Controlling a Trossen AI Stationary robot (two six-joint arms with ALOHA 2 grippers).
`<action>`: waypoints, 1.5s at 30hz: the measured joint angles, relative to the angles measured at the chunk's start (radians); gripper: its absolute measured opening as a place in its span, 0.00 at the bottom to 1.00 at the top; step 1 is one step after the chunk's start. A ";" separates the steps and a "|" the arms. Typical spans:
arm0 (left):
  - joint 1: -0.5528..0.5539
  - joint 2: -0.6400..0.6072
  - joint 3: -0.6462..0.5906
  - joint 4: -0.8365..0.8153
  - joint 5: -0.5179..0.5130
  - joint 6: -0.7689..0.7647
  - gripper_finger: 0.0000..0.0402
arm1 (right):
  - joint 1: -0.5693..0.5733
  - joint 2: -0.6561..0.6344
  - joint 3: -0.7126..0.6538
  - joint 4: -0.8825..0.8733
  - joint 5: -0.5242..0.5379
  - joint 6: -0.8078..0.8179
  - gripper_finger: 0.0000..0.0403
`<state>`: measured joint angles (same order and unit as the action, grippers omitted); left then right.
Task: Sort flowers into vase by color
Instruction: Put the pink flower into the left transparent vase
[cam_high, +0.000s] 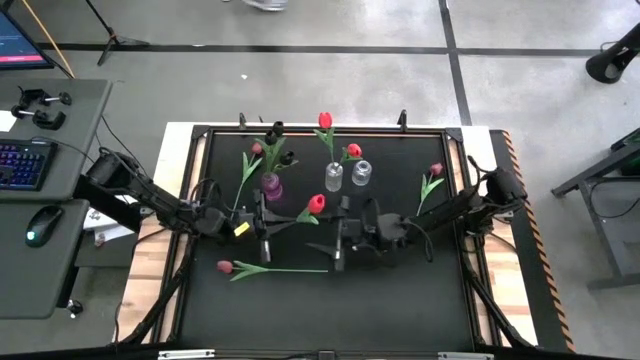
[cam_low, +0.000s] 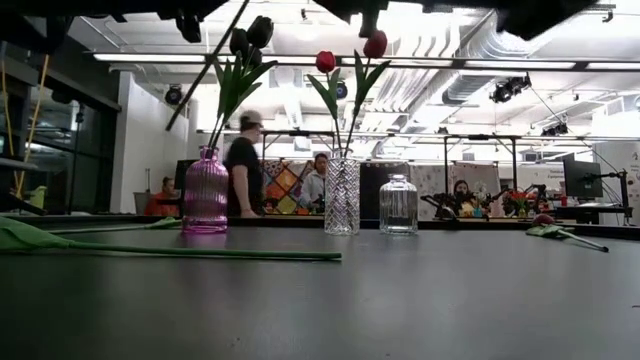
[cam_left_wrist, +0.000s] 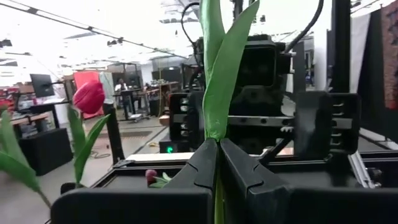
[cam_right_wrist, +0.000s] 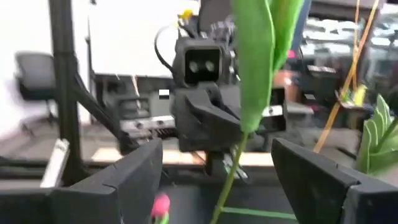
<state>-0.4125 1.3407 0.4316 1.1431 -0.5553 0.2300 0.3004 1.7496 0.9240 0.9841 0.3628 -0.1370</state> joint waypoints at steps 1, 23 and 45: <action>-0.002 0.000 0.000 0.000 0.004 0.004 0.00 | 0.003 0.000 0.021 -0.048 0.023 0.001 0.71; 0.031 0.027 0.000 -0.015 0.109 -0.016 0.00 | 0.031 -0.002 0.044 -0.029 0.045 -0.003 0.58; 0.046 0.159 0.048 0.088 0.150 -0.010 0.00 | 0.022 -0.002 0.044 -0.043 0.052 0.005 0.32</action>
<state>-0.3668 1.5001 0.4801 1.2311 -0.4049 0.2198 0.3222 1.7477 0.9680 0.9413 0.4152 -0.1322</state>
